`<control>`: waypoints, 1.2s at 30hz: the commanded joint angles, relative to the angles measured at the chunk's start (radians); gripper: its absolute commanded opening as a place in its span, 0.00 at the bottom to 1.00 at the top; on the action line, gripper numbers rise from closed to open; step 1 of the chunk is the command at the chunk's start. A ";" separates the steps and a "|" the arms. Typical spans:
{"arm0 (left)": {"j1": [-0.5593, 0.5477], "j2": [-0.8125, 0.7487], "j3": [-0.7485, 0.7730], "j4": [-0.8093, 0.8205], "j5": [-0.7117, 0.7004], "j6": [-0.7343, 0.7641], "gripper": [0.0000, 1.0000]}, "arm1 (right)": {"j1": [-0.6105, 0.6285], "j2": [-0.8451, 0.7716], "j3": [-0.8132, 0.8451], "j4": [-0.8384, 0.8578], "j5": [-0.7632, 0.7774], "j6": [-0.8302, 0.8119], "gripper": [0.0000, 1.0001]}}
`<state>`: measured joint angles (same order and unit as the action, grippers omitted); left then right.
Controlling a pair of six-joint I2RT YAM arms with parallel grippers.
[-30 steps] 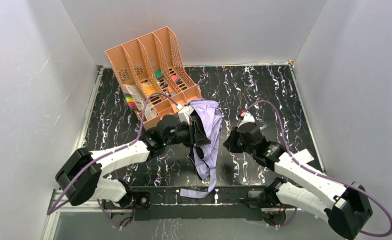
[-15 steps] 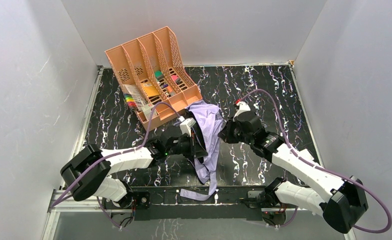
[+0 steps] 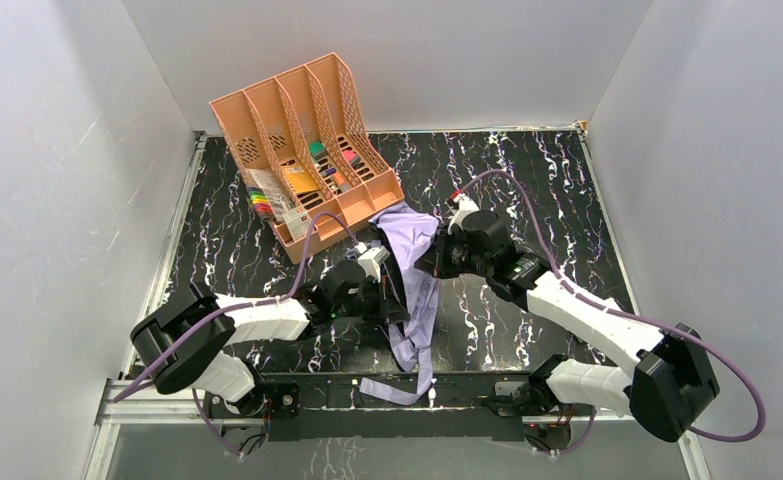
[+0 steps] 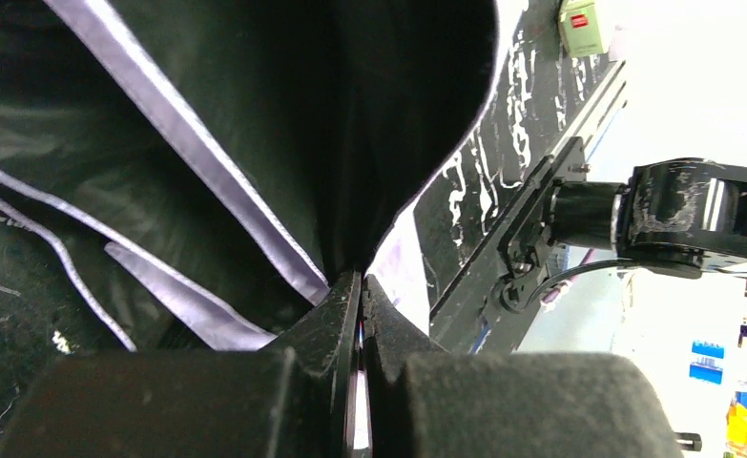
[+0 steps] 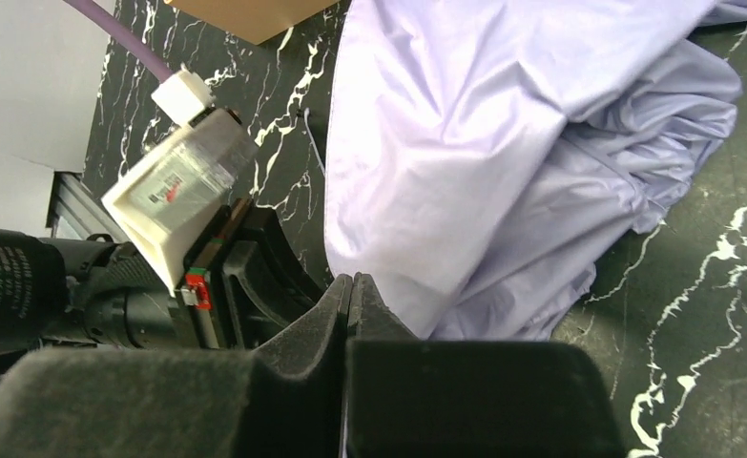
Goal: Put away the umbrella
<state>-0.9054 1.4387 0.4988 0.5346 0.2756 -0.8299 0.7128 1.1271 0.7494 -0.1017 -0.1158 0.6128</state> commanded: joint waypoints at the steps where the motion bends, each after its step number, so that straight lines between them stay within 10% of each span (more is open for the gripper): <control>1: -0.010 0.014 -0.028 -0.004 -0.020 0.011 0.00 | -0.005 0.051 0.051 0.092 -0.052 0.014 0.05; 23: -0.041 0.000 -0.071 -0.015 -0.059 0.032 0.00 | 0.039 0.264 -0.200 0.281 -0.066 0.087 0.00; 36: -0.043 -0.190 -0.030 -0.143 -0.094 0.073 0.29 | 0.086 0.348 -0.275 0.243 0.074 0.114 0.00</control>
<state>-0.9451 1.3800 0.4374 0.4706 0.2226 -0.7990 0.7914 1.4414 0.4965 0.2371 -0.1452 0.7326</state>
